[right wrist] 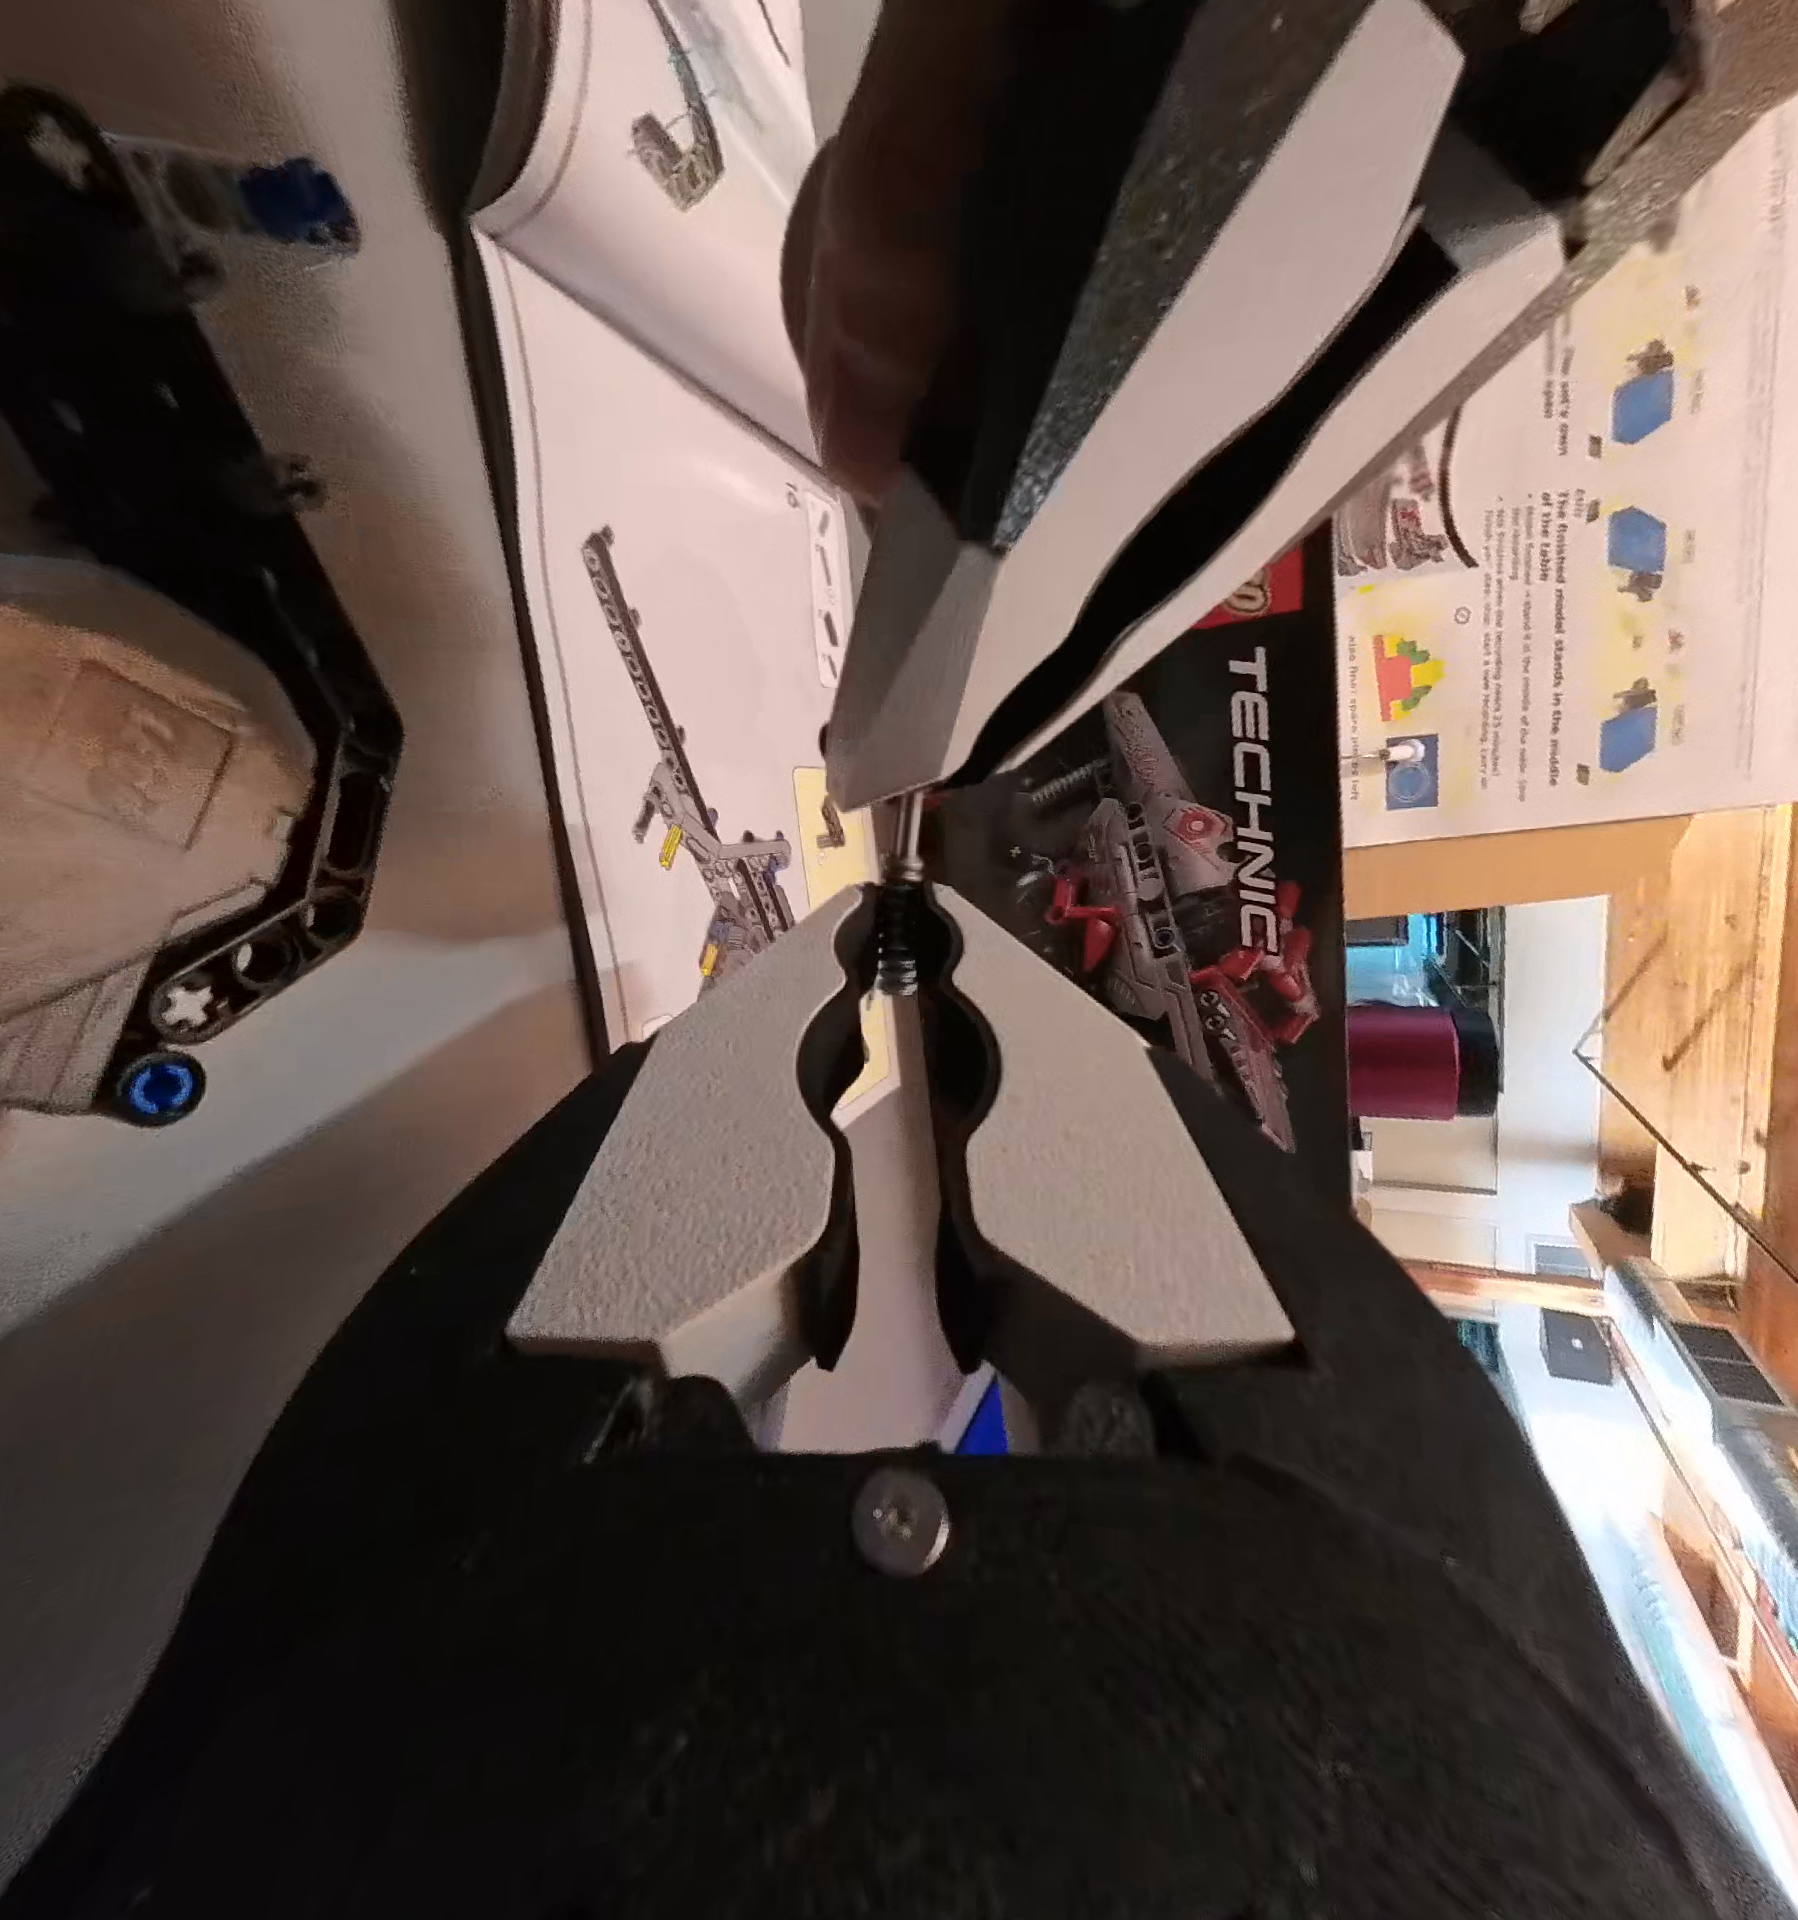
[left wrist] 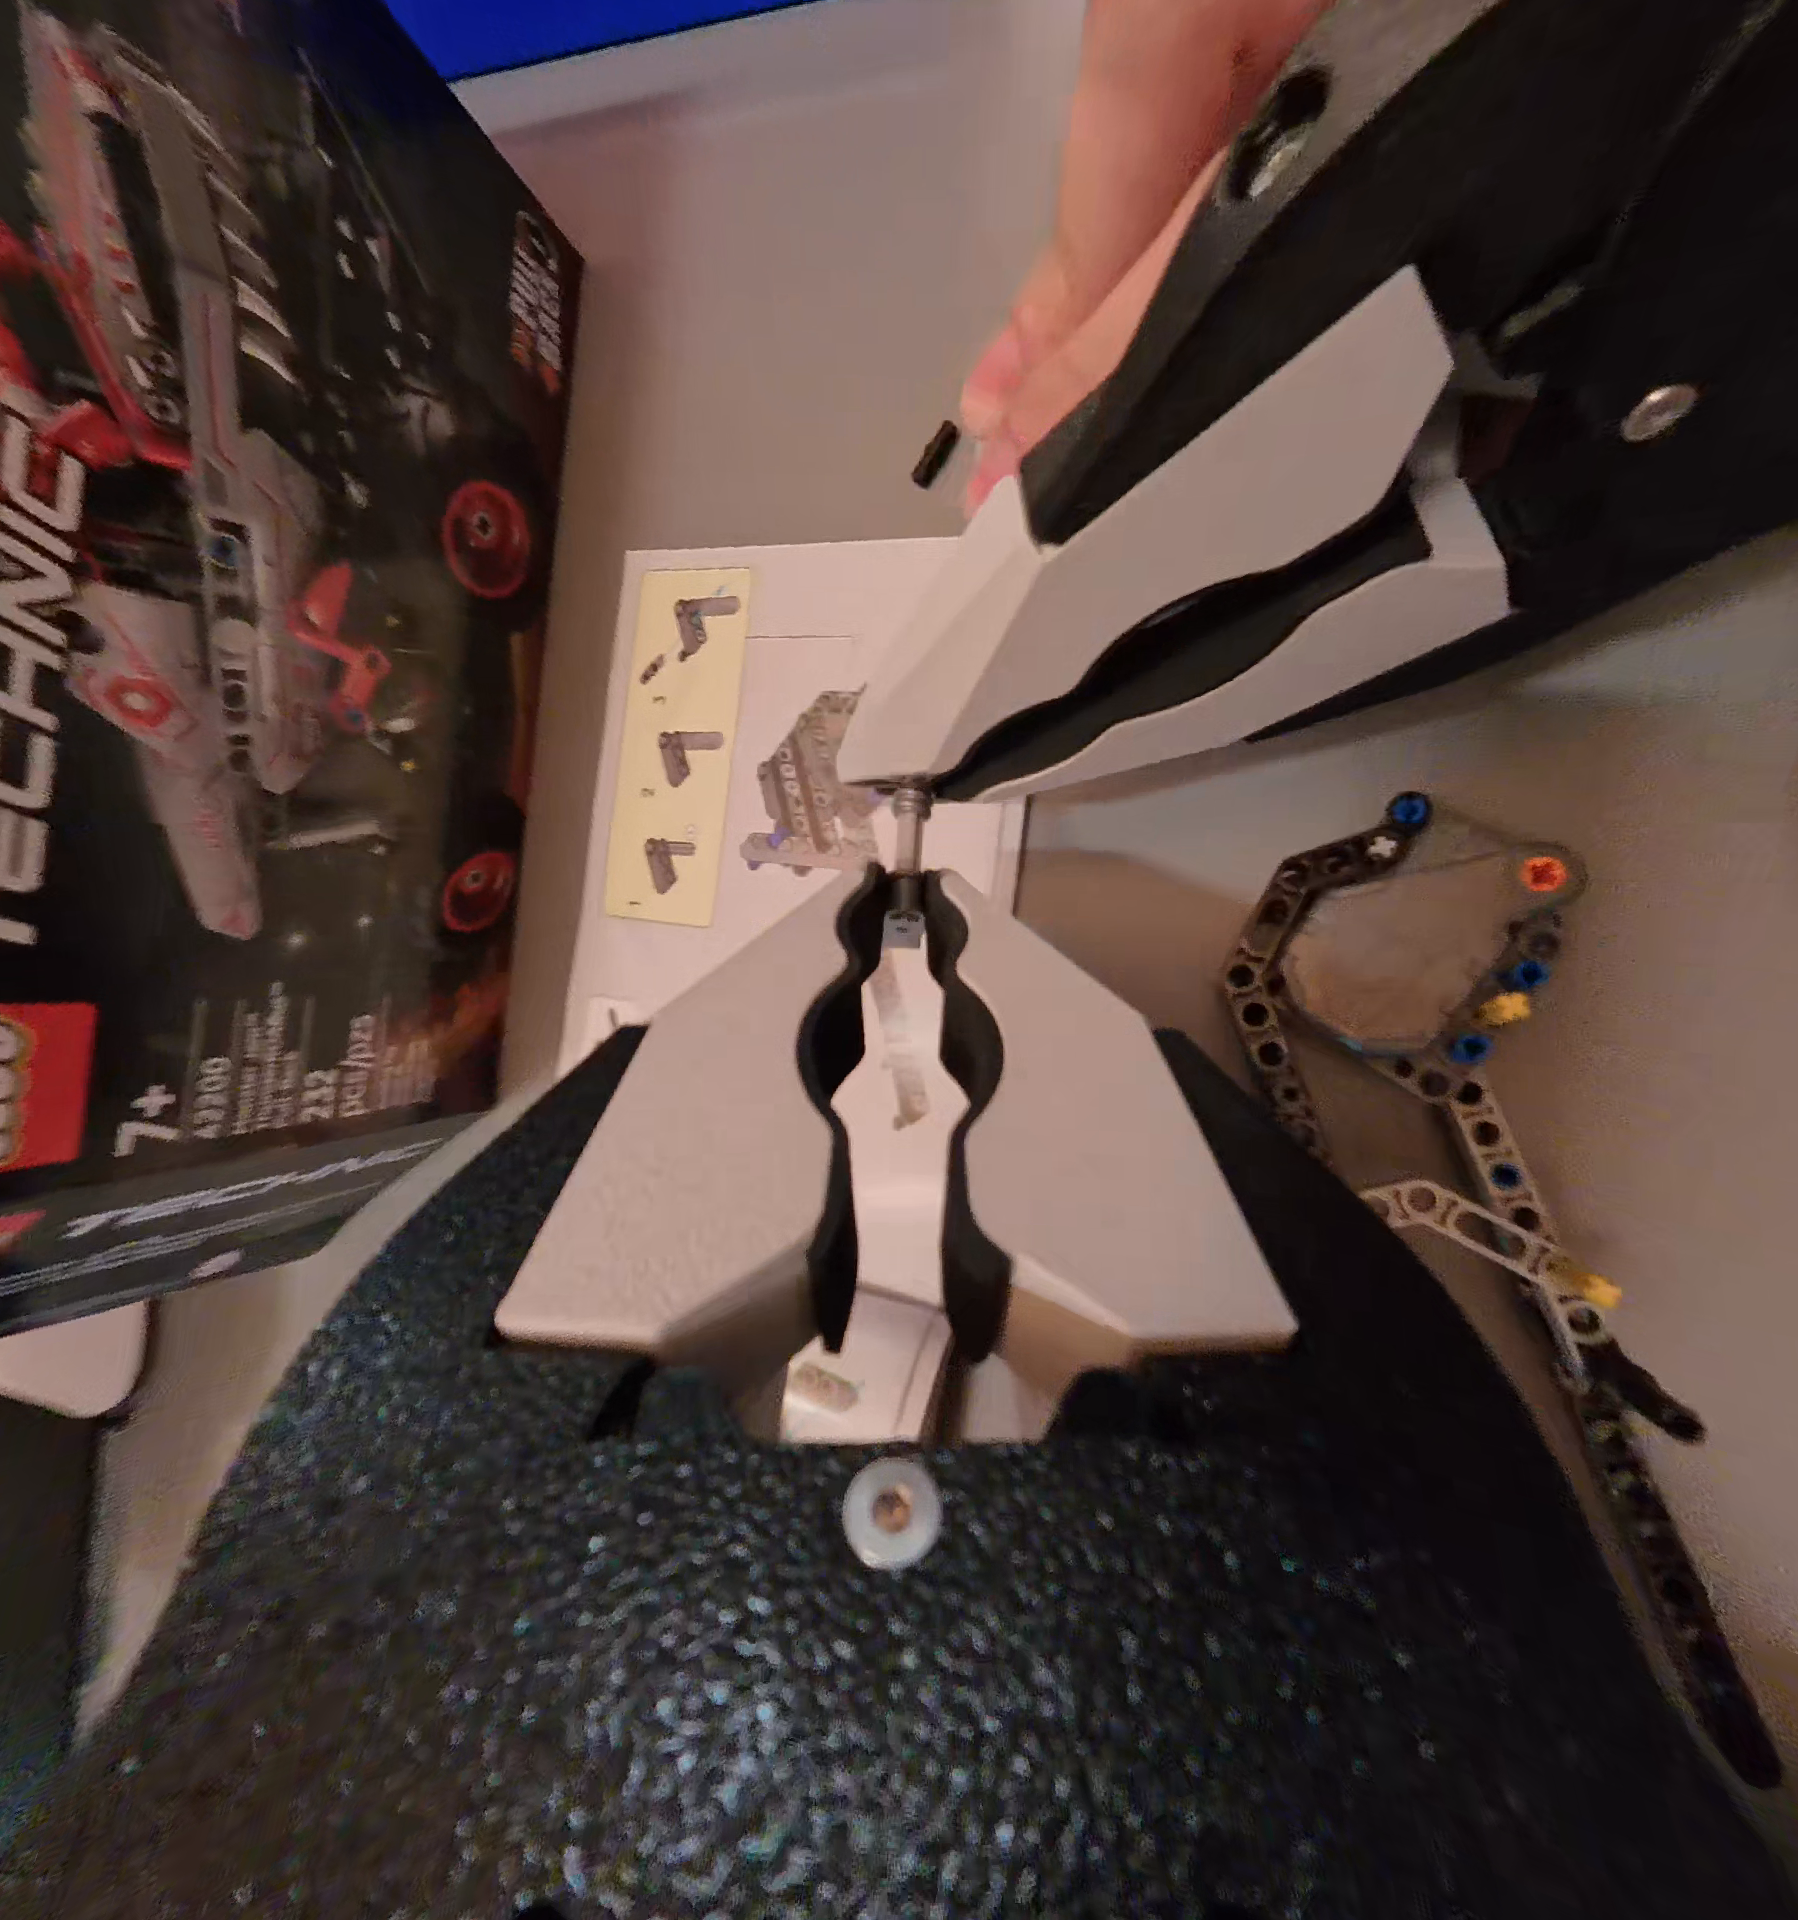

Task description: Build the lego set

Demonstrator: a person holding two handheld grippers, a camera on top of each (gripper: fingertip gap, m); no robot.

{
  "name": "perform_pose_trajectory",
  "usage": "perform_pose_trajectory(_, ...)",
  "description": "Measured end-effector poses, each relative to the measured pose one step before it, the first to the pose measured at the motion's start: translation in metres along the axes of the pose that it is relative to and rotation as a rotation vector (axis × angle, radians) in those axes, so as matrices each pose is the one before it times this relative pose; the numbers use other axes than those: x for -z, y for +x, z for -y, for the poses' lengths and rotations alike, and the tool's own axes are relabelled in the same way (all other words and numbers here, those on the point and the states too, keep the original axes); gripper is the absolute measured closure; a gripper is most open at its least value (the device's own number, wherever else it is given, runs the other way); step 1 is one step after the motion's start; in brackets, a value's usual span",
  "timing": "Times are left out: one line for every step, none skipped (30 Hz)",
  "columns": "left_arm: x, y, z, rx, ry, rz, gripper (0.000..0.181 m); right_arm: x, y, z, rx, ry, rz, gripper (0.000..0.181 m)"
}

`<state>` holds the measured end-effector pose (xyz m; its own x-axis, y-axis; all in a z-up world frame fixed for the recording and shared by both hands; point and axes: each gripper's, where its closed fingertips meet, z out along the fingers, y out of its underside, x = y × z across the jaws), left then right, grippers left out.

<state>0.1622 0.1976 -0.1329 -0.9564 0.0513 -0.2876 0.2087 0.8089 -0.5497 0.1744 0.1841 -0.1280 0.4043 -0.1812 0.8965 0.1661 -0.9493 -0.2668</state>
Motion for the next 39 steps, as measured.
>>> perform_pose_trajectory(-0.00035,0.00145,-0.00094,0.0227,0.0128,-0.0312,0.177,0.00005,-0.00271,0.00106,0.0038,0.0111,0.0184,0.177)
perform_pose_trajectory(-0.00033,0.00075,-0.00024,0.0168,0.0170,-0.0253,0.177,0.00008,-0.00207,0.00111,-0.0104,0.0139,0.0140,0.177)
perform_pose_trajectory(0.00007,0.00051,0.00019,-0.0019,0.0151,-0.0164,0.177,-0.00021,-0.00135,0.00077,-0.0398,0.0168,0.0162,0.177)
perform_pose_trajectory(0.00022,-0.00077,0.00074,-0.0187,0.0103,0.0029,0.177,0.00042,-0.00014,0.00080,-0.0311,0.0189,0.0127,0.176)
perform_pose_trajectory(-0.00012,-0.00072,-0.00020,-0.0350,-0.0073,0.0142,0.177,0.00056,0.00067,0.00066,-0.0254,0.0185,0.0070,0.177)
perform_pose_trajectory(-0.00061,-0.00061,-0.00133,-0.0619,-0.0209,0.0257,0.177,-0.00003,0.00093,0.00039,-0.0260,0.0097,0.0021,0.177)
perform_pose_trajectory(-0.00141,-0.00107,-0.00163,-0.0678,-0.0267,0.0345,0.177,0.00004,-0.00027,0.00068,-0.0124,0.0082,0.0050,0.177)
perform_pose_trajectory(-0.00291,-0.00066,-0.00058,-0.0554,-0.0188,0.0306,0.177,0.00021,-0.00102,0.00129,0.0013,0.0080,0.0048,0.177)
perform_pose_trajectory(-0.00284,0.00164,0.00060,-0.0322,-0.0049,0.0076,0.177,0.00066,0.00026,0.00361,0.0053,0.0142,-0.0064,0.176)
perform_pose_trajectory(-0.00130,-0.00150,-0.00124,-0.0145,-0.0089,0.0175,0.177,0.00164,-0.00195,0.00987,-0.0154,0.0414,0.0102,0.178)
perform_pose_trajectory(0.00154,-0.00260,0.00023,0.0190,-0.0024,0.0097,0.177,-0.00167,-0.00151,-0.00418,0.0066,-0.0431,0.0060,0.177)
perform_pose_trajectory(0.00383,-0.00309,0.00099,0.0238,-0.0003,0.0043,0.177,-0.00202,0.00340,-0.00440,0.0195,-0.0347,-0.0299,0.176)
perform_pose_trajectory(0.00442,-0.00228,0.00161,0.0205,0.0097,-0.0018,0.177,-0.00025,0.00383,0.00118,-0.0238,-0.0045,-0.0181,0.176)
perform_pose_trajectory(0.00291,-0.00055,0.00218,0.0268,0.0205,-0.0115,0.177,0.00117,0.00402,0.00325,-0.0329,0.0193,-0.0090,0.176)
perform_pose_trajectory(0.00196,-0.00187,0.00473,0.0201,0.0445,0.0018,0.177,0.00152,0.00282,0.00262,-0.0347,0.0274,0.0031,0.176)
perform_pose_trajectory(0.00183,-0.00183,0.00622,0.0085,0.0612,0.0059,0.177,0.00125,0.00189,-0.00100,-0.0238,0.0122,0.0036,0.176)
perform_pose_trajectory(0.00052,0.00019,0.00236,0.0104,0.0312,-0.0080,0.177,0.00056,0.00209,-0.00447,-0.0144,-0.0063,-0.0048,0.176)
perform_pose_trajectory(0.00023,0.00041,0.00068,0.0112,0.0143,-0.0099,0.176,0.00102,0.00161,-0.00142,-0.0202,0.0150,-0.0007,0.176)
perform_pose_trajectory(0.00064,-0.00068,0.00144,0.0041,0.0167,0.0003,0.174,0.00149,0.00033,0.00096,-0.0338,0.0251,0.0135,0.176)
perform_pose_trajectory(0.00083,-0.00027,0.00065,-0.0032,0.0121,-0.0010,0.172,0.00099,0.00207,0.00030,-0.0268,0.0157,-0.0018,0.176)
perform_pose_trajectory(0.00112,-0.00075,-0.00107,-0.0017,-0.0012,0.0007,0.169,0.00103,0.00243,0.00041,-0.0109,0.0122,-0.0091,0.176)
perform_pose_trajectory(0.00168,-0.00268,-0.00095,0.0009,-0.0016,0.0115,0.167,0.00111,0.00082,0.00201,-0.0087,0.0192,0.0006,0.176)
perform_pose_trajectory(0.00230,-0.00284,0.00036,-0.0016,0.0089,0.0110,0.166,0.00094,0.00195,0.00133,-0.0285,0.0159,-0.0043,0.176)
perform_pose_trajectory(0.00276,-0.00188,0.00119,0.0013,0.0166,0.0029,0.165,0.00072,0.00098,0.00082,-0.0288,0.0125,0.0051,0.176)
perform_pose_trajectory(0.00304,-0.00039,0.00255,0.0072,0.0250,-0.0088,0.164,0.00092,0.00086,0.00101,-0.0215,0.0151,0.0034,0.176)
perform_pose_trajectory(0.00305,0.00031,0.00449,0.0100,0.0384,-0.0131,0.164,0.00123,0.00219,0.00193,-0.0230,0.0204,-0.0059,0.176)
perform_pose_trajectory(0.00304,-0.00041,0.00570,0.0124,0.0467,-0.0057,0.165,0.00061,0.00089,0.00064,-0.0308,0.0116,0.0057,0.176)
perform_pose_trajectory(0.00248,0.00066,0.00459,0.0145,0.0354,-0.0126,0.167,0.00023,-0.00019,0.00067,-0.0334,0.0123,0.0128,0.176)
perform_pose_trajectory(0.00163,0.00243,0.00315,0.0124,0.0227,-0.0224,0.169,0.00069,0.00061,0.00215,-0.0288,0.0219,0.0042,0.176)
perform_pose_trajectory(0.00079,0.00101,0.00203,0.0068,0.0127,-0.0086,0.170,0.00033,-0.00047,0.00144,-0.0242,0.0134,0.0086,0.176)
perform_pose_trajectory(0.00006,-0.00004,0.00025,-0.0013,-0.0013,0.0024,0.174,0.00000,-0.00082,0.00066,-0.0126,0.0047,0.0092,0.176)
perform_pose_trajectory(-0.00037,0.00074,-0.00104,-0.0076,-0.0094,-0.0008,0.175,0.00020,0.00062,0.00157,-0.0025,0.0097,-0.0065,0.176)
perform_pose_trajectory(-0.00049,0.00027,-0.00126,-0.0107,-0.0113,0.0025,0.175,0.00002,-0.00075,0.00124,-0.0021,0.0052,0.0017,0.176)
perform_pose_trajectory(-0.00040,-0.00009,-0.00072,-0.0057,-0.0078,0.0035,0.175,-0.00067,-0.00126,-0.00107,-0.0017,-0.0079,0.0072,0.176)
perform_pose_trajectory(-0.00023,0.00006,0.00018,-0.0004,-0.0019,0.0023,0.175,-0.00027,-0.00002,-0.00043,0.0053,-0.0011,-0.0038,0.176)
perform_pose_trajectory(-0.00054,0.00020,-0.00059,-0.0026,-0.0046,0.0008,0.175,-0.00007,-0.00013,-0.00031,0.0043,0.0007,-0.0018,0.176)
perform_pose_trajectory(-0.00057,0.00004,-0.00192,-0.0070,-0.0137,0.0012,0.176,-0.00051,-0.00078,-0.00075,0.0022,-0.0038,0.0046,0.176)
perform_pose_trajectory(-0.00033,0.00048,-0.00189,-0.0054,-0.0173,-0.0018,0.176,-0.00047,-0.00103,-0.00117,0.0094,-0.0078,0.0042,0.177)
perform_pose_trajectory(-0.00046,-0.00012,-0.00059,0.0022,-0.0143,0.0017,0.176,-0.00060,-0.00068,-0.00138,0.0216,-0.0085,-0.0015,0.177)
